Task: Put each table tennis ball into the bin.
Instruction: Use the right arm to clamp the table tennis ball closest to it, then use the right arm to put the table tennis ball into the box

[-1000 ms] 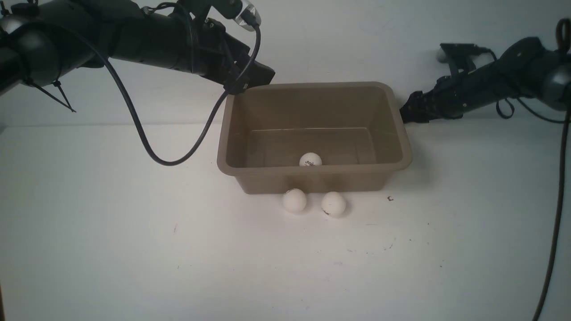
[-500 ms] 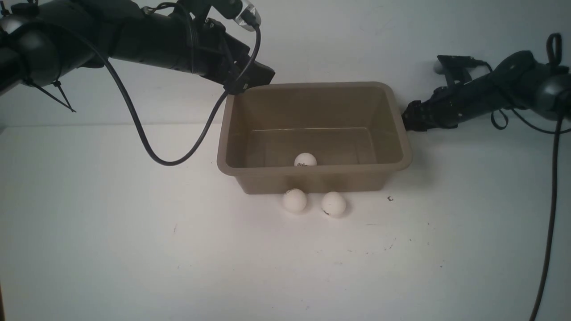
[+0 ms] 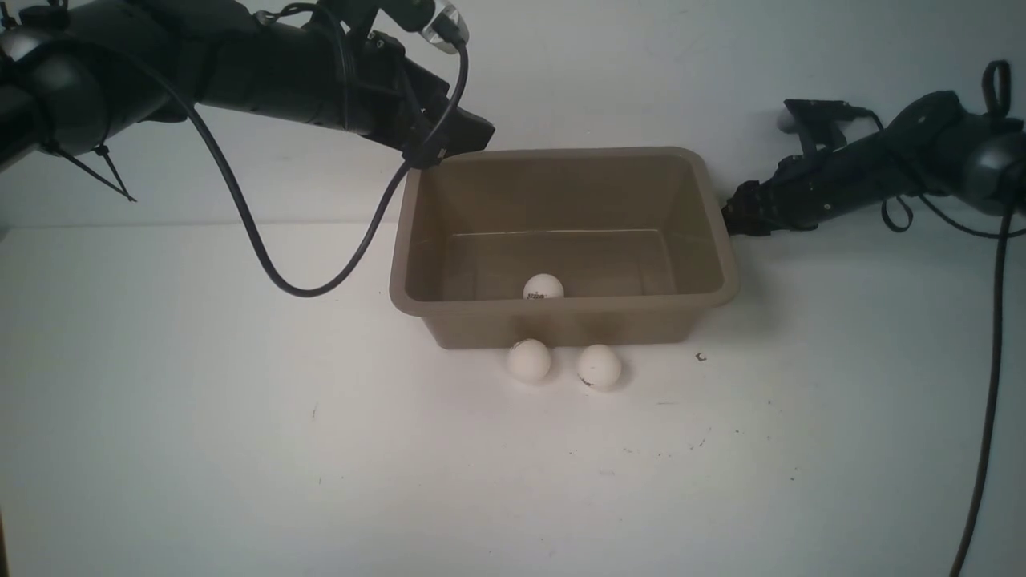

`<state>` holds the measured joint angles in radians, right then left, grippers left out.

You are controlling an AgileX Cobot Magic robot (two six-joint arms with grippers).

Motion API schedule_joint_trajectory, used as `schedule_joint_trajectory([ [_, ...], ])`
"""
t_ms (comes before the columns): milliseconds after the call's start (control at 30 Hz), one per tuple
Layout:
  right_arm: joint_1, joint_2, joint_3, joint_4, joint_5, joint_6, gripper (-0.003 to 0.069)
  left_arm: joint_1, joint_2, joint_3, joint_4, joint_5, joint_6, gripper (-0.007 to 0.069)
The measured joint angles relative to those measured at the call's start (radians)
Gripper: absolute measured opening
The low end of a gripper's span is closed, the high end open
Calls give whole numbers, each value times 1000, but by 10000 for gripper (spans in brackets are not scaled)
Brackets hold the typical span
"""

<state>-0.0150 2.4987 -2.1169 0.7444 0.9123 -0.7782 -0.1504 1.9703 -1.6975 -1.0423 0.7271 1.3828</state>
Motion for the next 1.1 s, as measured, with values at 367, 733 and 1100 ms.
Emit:
schedule_joint_trajectory([
  [367, 1, -255, -13, -90, 164, 4, 360, 0, 0, 0, 0, 0, 0, 531],
  [733, 102, -191, -16, 39, 297, -62, 360, 0, 0, 0, -26, -4, 1, 531],
  [1100, 109, -152, -16, 29, 315, -168, 423, 0, 0, 0, -27, 1, 2, 531],
])
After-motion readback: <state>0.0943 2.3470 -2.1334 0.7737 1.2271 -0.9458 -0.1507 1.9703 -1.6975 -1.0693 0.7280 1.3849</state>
